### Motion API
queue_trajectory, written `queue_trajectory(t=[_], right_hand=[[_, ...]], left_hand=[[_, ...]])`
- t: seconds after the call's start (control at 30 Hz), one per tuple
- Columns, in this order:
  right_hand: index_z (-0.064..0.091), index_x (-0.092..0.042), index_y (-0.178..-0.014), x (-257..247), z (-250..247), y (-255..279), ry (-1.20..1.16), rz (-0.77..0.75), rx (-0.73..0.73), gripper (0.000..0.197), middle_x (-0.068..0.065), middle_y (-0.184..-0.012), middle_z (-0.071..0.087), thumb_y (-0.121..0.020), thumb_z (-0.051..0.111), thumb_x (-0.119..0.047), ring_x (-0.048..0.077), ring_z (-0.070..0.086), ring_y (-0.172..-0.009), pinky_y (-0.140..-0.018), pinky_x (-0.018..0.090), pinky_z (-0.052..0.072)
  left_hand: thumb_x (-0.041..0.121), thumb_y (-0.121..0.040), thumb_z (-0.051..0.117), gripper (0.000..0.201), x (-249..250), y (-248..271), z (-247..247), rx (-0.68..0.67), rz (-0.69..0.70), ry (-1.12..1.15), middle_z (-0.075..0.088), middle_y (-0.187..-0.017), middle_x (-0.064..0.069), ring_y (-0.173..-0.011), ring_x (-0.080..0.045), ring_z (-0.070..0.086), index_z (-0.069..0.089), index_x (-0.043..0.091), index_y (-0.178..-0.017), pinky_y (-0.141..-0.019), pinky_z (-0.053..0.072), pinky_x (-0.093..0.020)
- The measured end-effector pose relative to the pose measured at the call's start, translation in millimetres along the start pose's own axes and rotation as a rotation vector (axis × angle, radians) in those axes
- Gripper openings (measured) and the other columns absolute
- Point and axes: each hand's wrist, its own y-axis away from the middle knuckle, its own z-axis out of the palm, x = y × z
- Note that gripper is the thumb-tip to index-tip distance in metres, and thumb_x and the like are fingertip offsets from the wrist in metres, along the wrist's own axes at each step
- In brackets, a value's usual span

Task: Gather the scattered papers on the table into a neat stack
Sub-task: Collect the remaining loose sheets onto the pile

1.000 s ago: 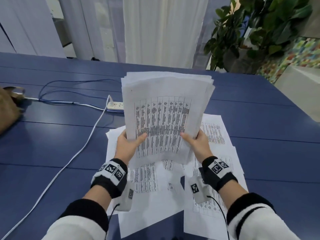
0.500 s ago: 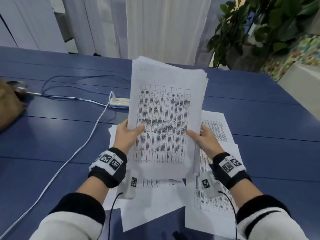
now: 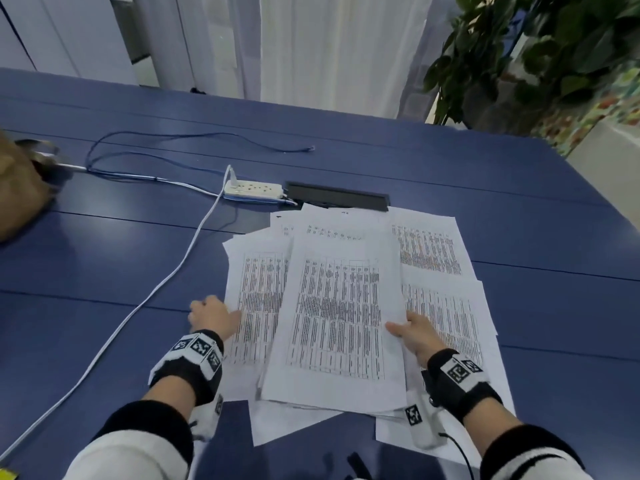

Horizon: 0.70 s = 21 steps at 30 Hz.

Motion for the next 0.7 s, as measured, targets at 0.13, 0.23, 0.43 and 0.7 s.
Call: queue_trajectory(t=[0.13, 0.23, 0.43, 0.7], right_hand=[[0.05, 0.0, -0.127, 2.6, -2.8, 1.2, -0.061, 0.012, 0.015, 0.037, 0.011, -0.123, 0.058, -0.091, 0.055, -0.004, 0.02, 0.055, -0.092, -0.086, 0.029, 0.042], [0.053, -0.004, -0.123, 4.1, -5.9, -0.9, -0.135, 0.015, 0.01, 0.031, 0.008, -0.117, 0.06, -0.092, 0.054, -0.004, 0.012, 0.057, -0.079, -0.06, 0.02, 0.045], [0.053, -0.001, -0.119, 7.4, -29.2, -14.6, -0.284, 0.088, 0.05, 0.028, 0.014, -0.103, 0.066, -0.091, 0.054, -0.004, 0.028, 0.064, -0.088, -0.09, 0.045, 0.05], [0.049, -0.002, -0.126, 31.6, -32.6, -16.1, -0.288, 0.171, 0.096, 0.038, 0.018, -0.12, 0.062, -0.09, 0.058, -0.01, 0.036, 0.06, -0.109, -0.1, 0.054, 0.043]], left_hand=[[0.024, -0.083, 0.065, 0.05, 3.3, -12.2, 7.5, -0.059, 0.006, 0.069, 0.056, -0.12, -0.025, -0.113, -0.039, 0.052, 0.049, -0.007, -0.118, -0.098, 0.044, -0.042], [0.019, -0.087, 0.06, 0.027, 11.8, -12.6, 8.8, -0.093, 0.052, 0.092, 0.062, -0.089, -0.016, -0.092, -0.033, 0.059, 0.056, -0.006, -0.097, -0.088, 0.047, -0.039], [0.015, -0.091, 0.052, 0.016, 18.9, -7.5, 11.5, -0.067, 0.104, 0.152, 0.057, -0.113, -0.024, -0.106, -0.037, 0.054, 0.05, -0.001, -0.092, -0.089, 0.043, -0.037], [0.021, -0.089, 0.054, 0.031, 30.9, 31.4, 37.4, -0.222, 0.113, 0.098, 0.028, -0.124, -0.015, -0.116, -0.037, 0.043, 0.047, 0.017, -0.059, -0.107, 0.034, -0.032]])
